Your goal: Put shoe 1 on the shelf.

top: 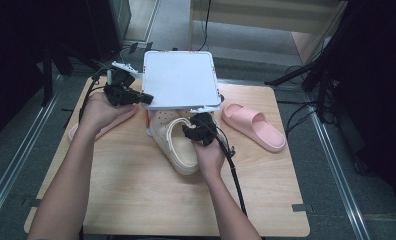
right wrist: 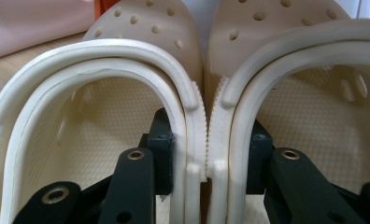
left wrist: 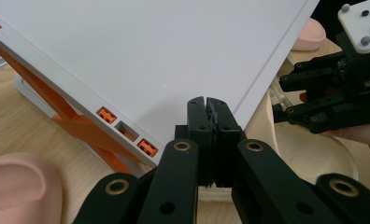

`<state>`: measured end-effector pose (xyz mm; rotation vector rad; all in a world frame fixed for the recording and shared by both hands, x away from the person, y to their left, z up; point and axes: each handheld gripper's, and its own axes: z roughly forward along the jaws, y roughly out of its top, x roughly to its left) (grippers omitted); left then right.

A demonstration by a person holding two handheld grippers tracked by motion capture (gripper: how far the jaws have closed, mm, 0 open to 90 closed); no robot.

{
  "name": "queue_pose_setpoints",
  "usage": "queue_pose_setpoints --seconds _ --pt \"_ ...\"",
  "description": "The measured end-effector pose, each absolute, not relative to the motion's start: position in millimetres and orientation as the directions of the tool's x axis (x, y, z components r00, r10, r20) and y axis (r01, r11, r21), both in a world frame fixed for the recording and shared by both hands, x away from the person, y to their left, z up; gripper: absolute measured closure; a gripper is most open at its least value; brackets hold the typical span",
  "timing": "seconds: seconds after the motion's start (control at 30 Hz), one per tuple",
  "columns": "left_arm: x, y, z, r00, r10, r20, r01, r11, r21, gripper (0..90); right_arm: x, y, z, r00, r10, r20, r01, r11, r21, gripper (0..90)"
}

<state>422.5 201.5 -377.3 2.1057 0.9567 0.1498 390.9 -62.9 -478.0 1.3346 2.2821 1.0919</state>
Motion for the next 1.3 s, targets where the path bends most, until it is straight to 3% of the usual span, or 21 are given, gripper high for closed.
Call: queue_pose_setpoints --seconds 0.5,0.7,1.0,1.3 --pt "422.1 200.8 -377.4 0.707 0.677 -0.205 0.583 -0.394 0.710 89.3 390.5 -61.8 -492.0 -0.509 0.847 0.154 0.620 0.237 0.748 63.5" --pt "421.8 200.0 -377.3 0.706 0.680 -0.195 0.579 -0.397 0.712 89.2 385.5 -57.6 -493.5 -0.523 0.844 0.117 0.603 0.270 0.751 57.2" --pt "422.0 201.2 -377.7 0.704 0.680 -0.204 0.584 -0.389 0.713 89.2 379.6 -67.0 -487.9 -0.528 0.836 0.151 0.610 0.250 0.752 51.5" --pt "421.8 200.2 -377.2 0.700 0.685 -0.202 0.587 -0.391 0.709 89.4 351.5 -91.2 -470.5 -0.574 0.805 0.149 0.583 0.275 0.764 57.8"
